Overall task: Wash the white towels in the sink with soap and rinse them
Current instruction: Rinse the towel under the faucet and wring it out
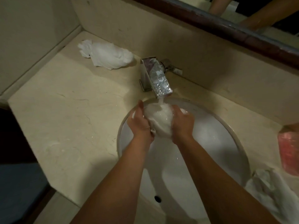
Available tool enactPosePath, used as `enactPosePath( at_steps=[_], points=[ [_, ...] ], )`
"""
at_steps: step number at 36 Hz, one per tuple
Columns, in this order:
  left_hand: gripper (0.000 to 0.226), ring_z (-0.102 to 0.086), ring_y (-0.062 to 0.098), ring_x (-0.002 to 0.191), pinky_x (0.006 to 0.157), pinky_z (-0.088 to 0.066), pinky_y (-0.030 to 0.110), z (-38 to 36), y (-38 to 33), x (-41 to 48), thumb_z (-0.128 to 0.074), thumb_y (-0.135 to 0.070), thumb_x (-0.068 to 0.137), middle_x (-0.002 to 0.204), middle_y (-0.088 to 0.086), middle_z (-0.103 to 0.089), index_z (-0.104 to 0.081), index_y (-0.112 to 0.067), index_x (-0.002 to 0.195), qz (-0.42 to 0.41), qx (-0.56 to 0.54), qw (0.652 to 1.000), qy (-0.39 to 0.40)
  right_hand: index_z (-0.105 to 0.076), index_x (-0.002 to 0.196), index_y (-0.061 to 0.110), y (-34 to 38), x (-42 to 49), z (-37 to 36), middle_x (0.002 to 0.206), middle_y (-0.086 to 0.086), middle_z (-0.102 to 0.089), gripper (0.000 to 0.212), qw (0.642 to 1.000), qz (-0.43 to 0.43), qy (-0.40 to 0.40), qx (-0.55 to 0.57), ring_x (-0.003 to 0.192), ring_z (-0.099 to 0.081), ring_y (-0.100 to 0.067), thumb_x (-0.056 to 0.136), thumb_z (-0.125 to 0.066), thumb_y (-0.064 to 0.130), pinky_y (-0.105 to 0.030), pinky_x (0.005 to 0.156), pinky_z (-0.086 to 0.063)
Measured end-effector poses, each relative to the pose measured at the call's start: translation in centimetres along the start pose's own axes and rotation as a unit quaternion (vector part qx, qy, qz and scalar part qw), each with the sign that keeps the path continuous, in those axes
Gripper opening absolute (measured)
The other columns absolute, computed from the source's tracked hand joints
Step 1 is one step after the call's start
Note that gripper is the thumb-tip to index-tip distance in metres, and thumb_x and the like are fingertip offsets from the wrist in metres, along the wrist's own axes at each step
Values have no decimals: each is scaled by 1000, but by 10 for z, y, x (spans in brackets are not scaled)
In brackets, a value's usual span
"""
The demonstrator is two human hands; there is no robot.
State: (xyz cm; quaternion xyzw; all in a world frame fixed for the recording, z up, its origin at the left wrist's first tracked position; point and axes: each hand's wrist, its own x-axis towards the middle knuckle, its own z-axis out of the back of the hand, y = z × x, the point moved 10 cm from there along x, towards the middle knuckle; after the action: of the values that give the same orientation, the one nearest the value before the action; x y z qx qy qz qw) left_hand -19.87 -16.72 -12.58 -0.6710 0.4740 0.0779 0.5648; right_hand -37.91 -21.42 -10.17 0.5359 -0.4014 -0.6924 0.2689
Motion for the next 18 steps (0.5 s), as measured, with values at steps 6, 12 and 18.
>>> enactPosePath(
  at_steps=[6, 12, 18],
  points=[
    [56, -50, 15, 38, 36, -37, 22, -7, 3, -11, -63, -53, 102, 57, 4, -57, -64, 1, 119, -16, 17, 1000, -6, -72, 71, 18, 6, -4, 13, 71, -3, -70, 26, 998, 8, -15, 59, 73, -69, -23, 92, -75, 32, -40, 71, -56],
    [103, -76, 24, 109, 103, -57, 44, -27, 30, -23, -78, -86, 53, 117, 3, -79, -71, -16, 128, 79, 1, 994, 70, -74, 91, 19, 9, -1, 20, 88, 0, -76, 20, 998, 30, 10, 50, 85, -72, -17, 100, -69, 36, -44, 83, -59],
    [58, -78, 26, 103, 102, -60, 49, -19, 31, -12, -89, -47, 77, 108, 6, -82, -74, -14, 122, 67, 44, 995, 51, -72, 96, 15, 46, -2, 17, 116, -12, -72, 42, 902, 240, 23, -359, 118, -61, -30, 98, -46, 48, -46, 108, -44]
  ],
)
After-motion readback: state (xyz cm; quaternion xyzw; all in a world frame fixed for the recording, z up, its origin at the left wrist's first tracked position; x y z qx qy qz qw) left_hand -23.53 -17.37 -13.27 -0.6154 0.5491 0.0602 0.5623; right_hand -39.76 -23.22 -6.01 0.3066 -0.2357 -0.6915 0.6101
